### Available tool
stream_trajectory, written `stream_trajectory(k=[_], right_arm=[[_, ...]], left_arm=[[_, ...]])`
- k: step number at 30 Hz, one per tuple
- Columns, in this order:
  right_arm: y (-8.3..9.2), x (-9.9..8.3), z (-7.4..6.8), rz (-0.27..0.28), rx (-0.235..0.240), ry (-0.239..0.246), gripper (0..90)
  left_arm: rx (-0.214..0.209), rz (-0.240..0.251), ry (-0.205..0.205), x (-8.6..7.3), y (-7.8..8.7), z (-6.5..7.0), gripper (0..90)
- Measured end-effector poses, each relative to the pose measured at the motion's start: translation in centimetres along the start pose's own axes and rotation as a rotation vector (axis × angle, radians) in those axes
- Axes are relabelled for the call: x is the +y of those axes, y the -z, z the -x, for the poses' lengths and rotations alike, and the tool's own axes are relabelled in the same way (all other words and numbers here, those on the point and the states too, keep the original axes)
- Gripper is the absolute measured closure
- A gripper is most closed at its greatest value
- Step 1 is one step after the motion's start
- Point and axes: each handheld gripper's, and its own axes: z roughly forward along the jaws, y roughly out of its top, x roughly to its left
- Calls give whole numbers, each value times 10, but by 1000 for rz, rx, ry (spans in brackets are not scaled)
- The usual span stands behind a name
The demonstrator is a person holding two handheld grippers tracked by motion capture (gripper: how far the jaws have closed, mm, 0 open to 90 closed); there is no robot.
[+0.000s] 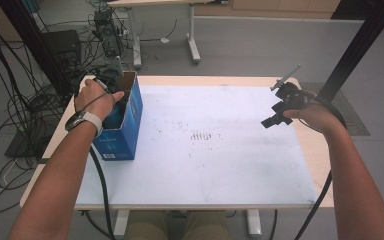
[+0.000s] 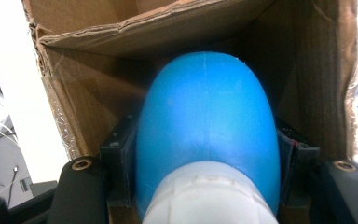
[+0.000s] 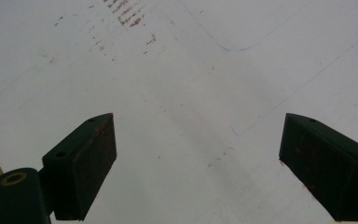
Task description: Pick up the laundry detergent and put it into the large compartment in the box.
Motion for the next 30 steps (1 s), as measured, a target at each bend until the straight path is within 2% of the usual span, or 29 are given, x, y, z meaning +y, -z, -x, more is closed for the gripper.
stream_trajectory(k=[30], right_arm=[[-1,1,-1,0,1,1,112]], left_arm=[[-5,10,6,-4,-1,-4,373]])
